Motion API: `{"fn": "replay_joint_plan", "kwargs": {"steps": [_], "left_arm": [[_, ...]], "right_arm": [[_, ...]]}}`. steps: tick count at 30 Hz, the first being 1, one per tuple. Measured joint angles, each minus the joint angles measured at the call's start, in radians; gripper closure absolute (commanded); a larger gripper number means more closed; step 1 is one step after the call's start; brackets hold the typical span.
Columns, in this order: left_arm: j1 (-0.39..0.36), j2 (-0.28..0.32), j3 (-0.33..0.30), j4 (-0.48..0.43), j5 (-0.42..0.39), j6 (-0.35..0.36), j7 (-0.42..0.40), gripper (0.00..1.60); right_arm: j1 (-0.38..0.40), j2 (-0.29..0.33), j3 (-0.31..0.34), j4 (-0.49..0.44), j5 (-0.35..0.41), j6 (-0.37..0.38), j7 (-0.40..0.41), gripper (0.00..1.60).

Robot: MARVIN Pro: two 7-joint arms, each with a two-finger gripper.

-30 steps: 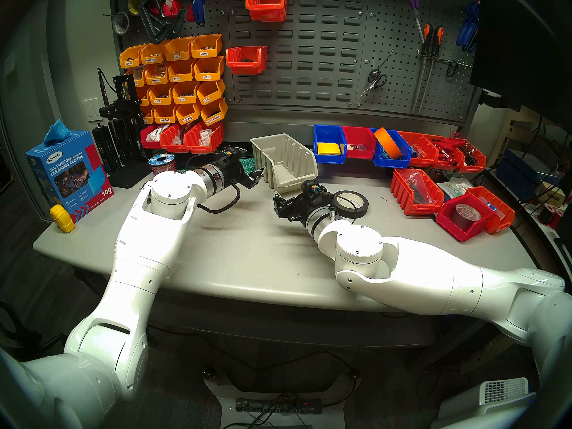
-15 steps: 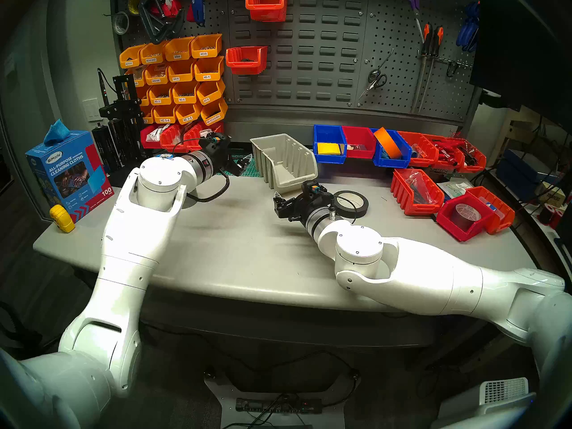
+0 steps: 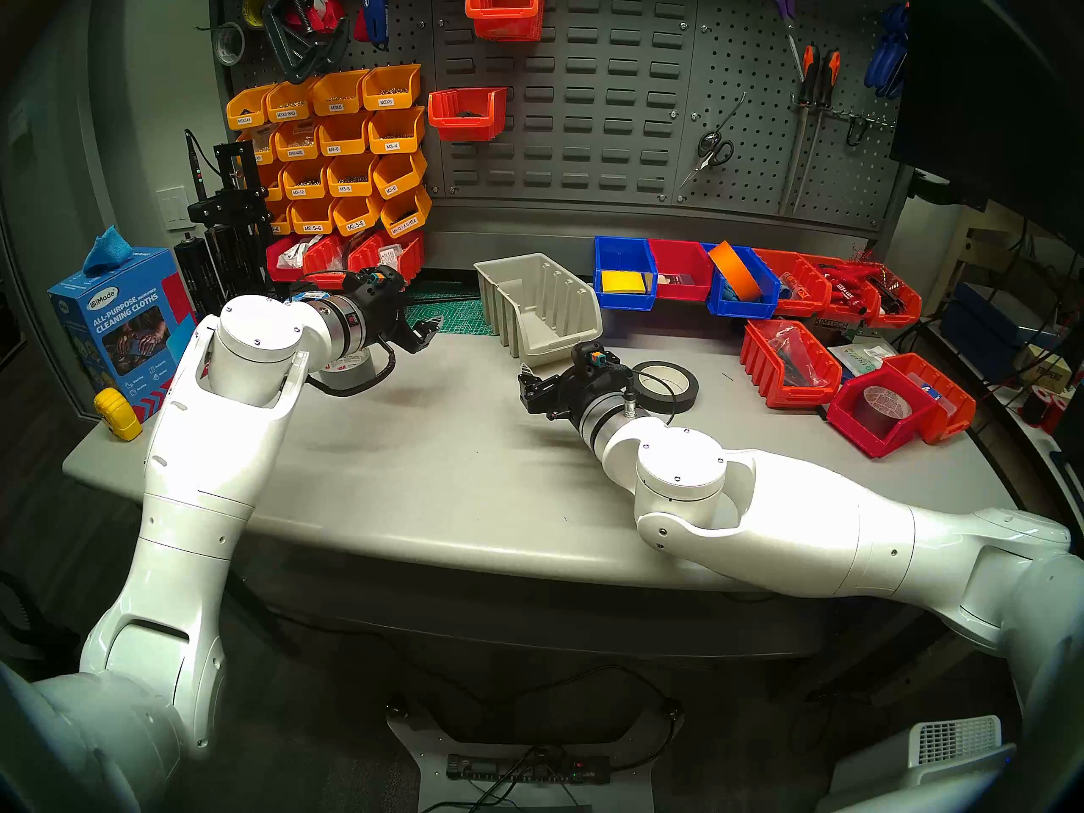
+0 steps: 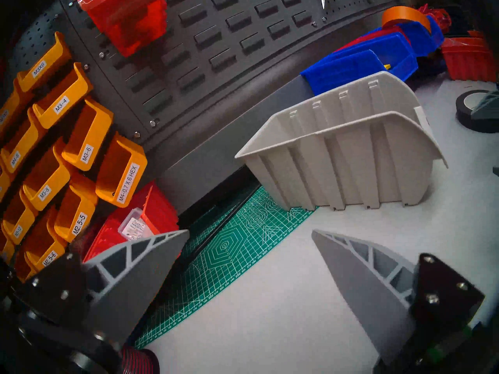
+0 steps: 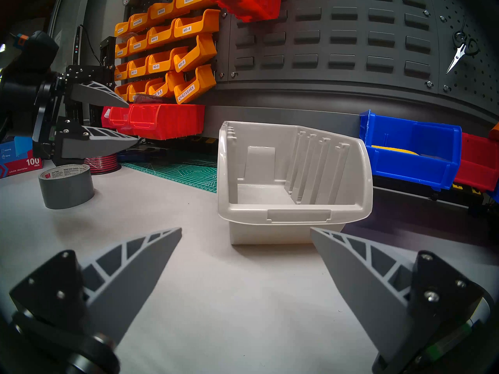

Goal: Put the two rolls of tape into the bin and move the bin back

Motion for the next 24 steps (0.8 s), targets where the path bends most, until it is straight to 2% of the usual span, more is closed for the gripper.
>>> {"fn": "replay_joint_plan", "kwargs": {"steps": [11,24], "left_arm": [[0.030,0.063,-0.043,-0.042,-0.011,0.067,-0.102,0.00],[0.036,0.086,-0.086,-0.058,-0.033,0.193,-0.153,0.00]], "right_arm": [[0.000,0.000,0.000,0.000,0.000,0.000,0.000,0.00],[0.000,0.000,-0.001,0.000,0.001,-0.001,0.000,0.00]]}}
